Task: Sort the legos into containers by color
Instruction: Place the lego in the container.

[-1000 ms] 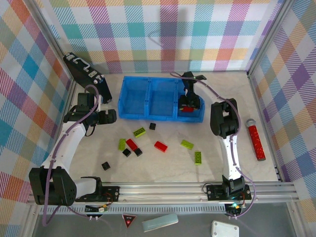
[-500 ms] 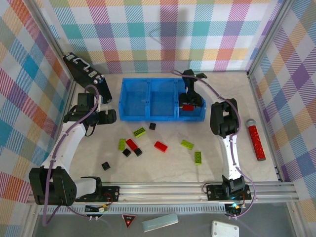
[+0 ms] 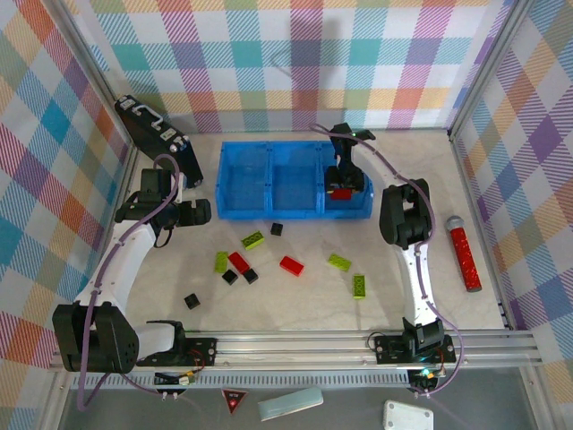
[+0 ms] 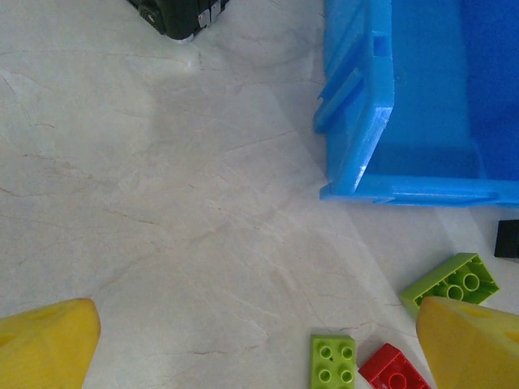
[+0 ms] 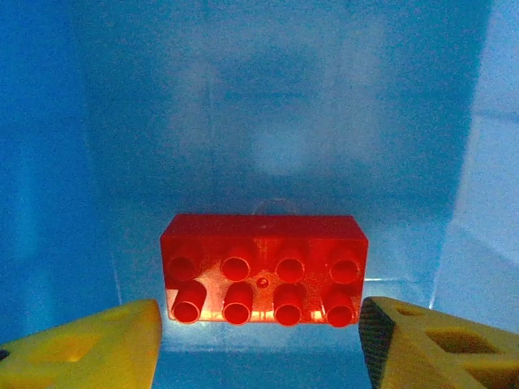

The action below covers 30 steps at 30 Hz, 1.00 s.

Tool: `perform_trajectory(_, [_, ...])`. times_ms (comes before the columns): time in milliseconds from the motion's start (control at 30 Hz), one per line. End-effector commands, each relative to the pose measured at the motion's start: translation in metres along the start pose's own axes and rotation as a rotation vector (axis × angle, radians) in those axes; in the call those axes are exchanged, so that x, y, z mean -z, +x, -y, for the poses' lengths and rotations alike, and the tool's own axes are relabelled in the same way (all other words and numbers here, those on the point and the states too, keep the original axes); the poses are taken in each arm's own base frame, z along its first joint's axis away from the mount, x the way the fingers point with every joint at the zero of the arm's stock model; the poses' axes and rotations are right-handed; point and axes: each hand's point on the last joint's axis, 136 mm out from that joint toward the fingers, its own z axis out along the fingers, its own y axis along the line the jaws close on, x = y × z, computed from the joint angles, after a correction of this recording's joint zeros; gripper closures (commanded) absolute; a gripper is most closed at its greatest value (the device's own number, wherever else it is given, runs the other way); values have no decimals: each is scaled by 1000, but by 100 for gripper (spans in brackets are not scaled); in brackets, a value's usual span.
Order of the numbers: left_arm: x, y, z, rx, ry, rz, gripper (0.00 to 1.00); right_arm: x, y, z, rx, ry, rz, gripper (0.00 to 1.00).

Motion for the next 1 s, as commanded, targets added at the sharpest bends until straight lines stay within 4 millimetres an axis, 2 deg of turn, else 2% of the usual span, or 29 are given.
perform_trajectory(0, [4,2,1,-16,-1,-13,0,27,-5,-3,-12,-33,33,34])
perform_trajectory(300, [5,1,2,-16,7,-11,0,75,-6,-5,-21,-71,97,33])
perform_trajectory(533, [2,3,8,-6,40,-22,0,113,6,-2,-26,-91,137,33])
perform_trajectory(767, [-3,6,11,81,50,-82,0,137,36,-3,-36,-151,152,33])
perform_trajectory(967, [-5,21,27,151,92,-212,2,139,73,1,-47,-185,156,33])
